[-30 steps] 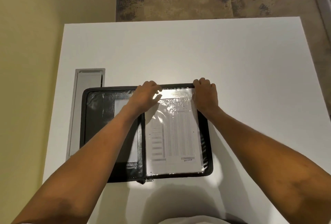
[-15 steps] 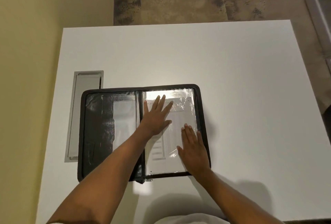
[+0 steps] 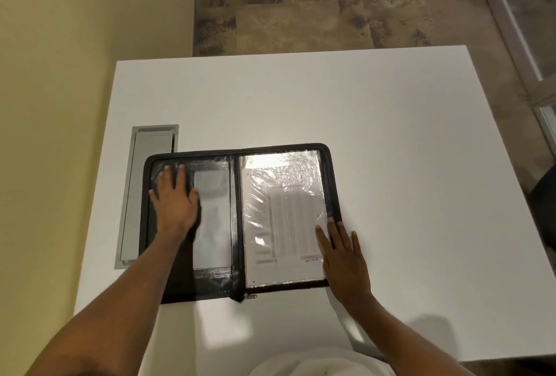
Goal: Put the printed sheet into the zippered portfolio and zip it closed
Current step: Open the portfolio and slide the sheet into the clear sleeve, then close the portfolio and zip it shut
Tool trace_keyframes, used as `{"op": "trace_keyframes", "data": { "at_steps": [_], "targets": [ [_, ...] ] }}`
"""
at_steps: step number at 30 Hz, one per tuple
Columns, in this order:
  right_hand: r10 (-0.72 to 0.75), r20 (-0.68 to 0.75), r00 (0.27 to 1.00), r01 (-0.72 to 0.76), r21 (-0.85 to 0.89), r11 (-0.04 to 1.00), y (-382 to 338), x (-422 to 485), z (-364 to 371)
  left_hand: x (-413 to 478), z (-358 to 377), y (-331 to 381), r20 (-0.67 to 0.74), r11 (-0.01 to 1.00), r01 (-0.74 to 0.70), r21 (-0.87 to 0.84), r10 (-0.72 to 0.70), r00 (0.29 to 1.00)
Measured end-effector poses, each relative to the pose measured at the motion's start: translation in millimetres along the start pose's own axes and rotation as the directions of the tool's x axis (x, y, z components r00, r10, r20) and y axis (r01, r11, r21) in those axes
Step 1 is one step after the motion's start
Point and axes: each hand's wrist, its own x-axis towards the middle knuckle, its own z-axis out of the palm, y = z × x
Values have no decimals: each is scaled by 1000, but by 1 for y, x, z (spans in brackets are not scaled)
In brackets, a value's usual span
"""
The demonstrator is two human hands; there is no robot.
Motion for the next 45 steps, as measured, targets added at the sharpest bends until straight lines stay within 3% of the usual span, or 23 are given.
{"op": "trace_keyframes", "data": {
  "at_steps": [4, 7, 13, 20, 24, 34, 39, 42, 45],
  "targets": [
    [-15, 4, 1000, 15, -22, 1000, 2, -15, 6, 1, -5, -39, 69, 936, 340, -93, -335, 940],
    [26, 25, 999, -25, -22, 999, 2, -22, 6, 0, -9, -49, 128, 850, 472, -235, -455, 882],
    [27, 94, 995, -22, -60, 998, 2, -22, 4, -1, -30, -48, 50, 792, 506, -341, -522, 851],
    [31, 189, 981, -14, -90, 996, 0, -21, 1, -6, -77, -41, -54, 771, 451, -450, -527, 848],
    [20, 233, 972, -15, -26, 1000, 4, -21, -7, -18, -107, -35, -122, 797, 358, -486, -468, 875],
    [-29, 17, 999, 26, 145, 989, -26, -13, -48, -55, -152, 20, -179, 816, 66, -575, -204, 963],
    [-90, -112, 990, 135, 503, 854, -106, -21, -124, -74, -162, 64, -185, 816, -33, -576, -91, 978],
    [-172, -182, 968, 247, 582, 775, -148, -29, -168, -85, -163, 93, -162, 801, -67, -595, -38, 986],
    [-185, -183, 965, 260, 625, 736, -171, -32, -196, -95, -159, 122, -133, 769, -105, -631, 27, 991]
  ]
}}
